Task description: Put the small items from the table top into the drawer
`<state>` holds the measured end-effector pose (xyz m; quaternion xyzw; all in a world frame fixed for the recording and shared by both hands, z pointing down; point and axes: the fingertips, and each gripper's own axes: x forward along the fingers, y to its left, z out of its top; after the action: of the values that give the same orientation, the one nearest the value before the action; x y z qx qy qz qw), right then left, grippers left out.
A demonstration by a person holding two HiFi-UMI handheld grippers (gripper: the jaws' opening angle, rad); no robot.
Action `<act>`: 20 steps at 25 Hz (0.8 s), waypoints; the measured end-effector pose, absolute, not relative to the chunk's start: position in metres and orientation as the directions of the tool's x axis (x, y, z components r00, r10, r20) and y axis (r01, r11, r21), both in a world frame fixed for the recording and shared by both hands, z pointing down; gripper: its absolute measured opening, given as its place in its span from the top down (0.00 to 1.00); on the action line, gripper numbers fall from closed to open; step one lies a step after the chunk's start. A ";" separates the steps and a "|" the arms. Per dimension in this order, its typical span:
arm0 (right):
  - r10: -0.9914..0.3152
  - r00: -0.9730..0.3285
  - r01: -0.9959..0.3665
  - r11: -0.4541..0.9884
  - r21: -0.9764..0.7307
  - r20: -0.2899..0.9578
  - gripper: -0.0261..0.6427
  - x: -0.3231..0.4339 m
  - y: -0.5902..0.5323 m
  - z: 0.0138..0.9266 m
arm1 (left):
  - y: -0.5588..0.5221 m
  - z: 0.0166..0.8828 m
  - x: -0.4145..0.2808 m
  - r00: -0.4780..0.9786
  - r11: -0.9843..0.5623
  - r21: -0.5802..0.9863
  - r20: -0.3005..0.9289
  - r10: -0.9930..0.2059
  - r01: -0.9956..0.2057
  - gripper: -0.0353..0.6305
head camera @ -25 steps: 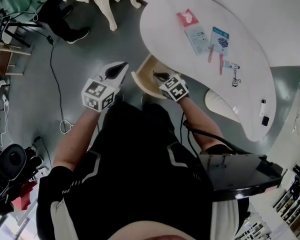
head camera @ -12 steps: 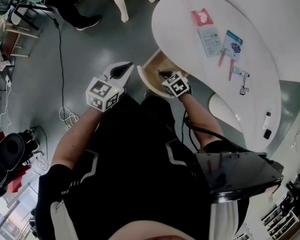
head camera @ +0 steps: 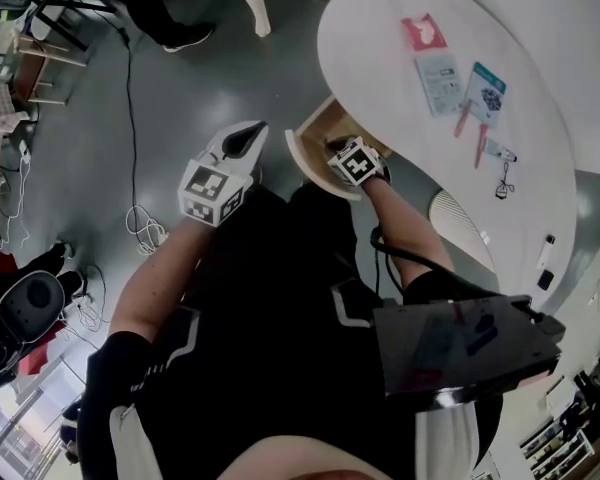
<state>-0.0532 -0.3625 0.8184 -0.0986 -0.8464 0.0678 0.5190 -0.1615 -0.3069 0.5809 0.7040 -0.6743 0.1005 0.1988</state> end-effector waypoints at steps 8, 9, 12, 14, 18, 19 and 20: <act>0.234 -0.355 0.127 0.971 -0.201 0.905 0.93 -0.054 -0.363 0.854 | -0.296 0.590 -0.171 0.052 0.018 0.156 0.435 -0.899 -0.988 0.95; 0.232 -0.348 0.130 0.971 -0.199 0.908 0.93 -0.055 -0.363 0.858 | -0.294 0.592 -0.172 0.051 0.021 0.158 0.441 -0.896 -0.987 0.95; 0.233 -0.324 0.140 0.970 -0.197 0.917 0.93 -0.055 -0.361 0.869 | -0.289 0.600 -0.173 0.045 0.034 0.166 0.454 -0.890 -0.985 0.95; 0.229 -0.308 0.141 0.971 -0.194 0.923 0.93 -0.056 -0.361 0.877 | -0.286 0.603 -0.173 0.042 0.041 0.171 0.458 -0.888 -0.984 0.95; 0.205 -0.285 0.149 0.974 -0.168 0.936 0.93 -0.054 -0.363 0.889 | -0.280 0.609 -0.171 0.035 0.064 0.193 0.469 -0.882 -0.979 0.95; 0.200 -0.277 0.149 0.975 -0.163 0.940 0.93 -0.053 -0.365 0.891 | -0.279 0.611 -0.170 0.032 0.070 0.198 0.472 -0.881 -0.978 0.95; 0.197 -0.274 0.147 0.976 -0.161 0.942 0.93 -0.054 -0.366 0.893 | -0.278 0.612 -0.170 0.030 0.075 0.202 0.473 -0.881 -0.977 0.95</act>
<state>-0.0539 -0.3661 0.8931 -0.1076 -0.7977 0.0212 0.5930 -0.1701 -0.2782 0.6116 0.6730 -0.6898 0.0965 0.2487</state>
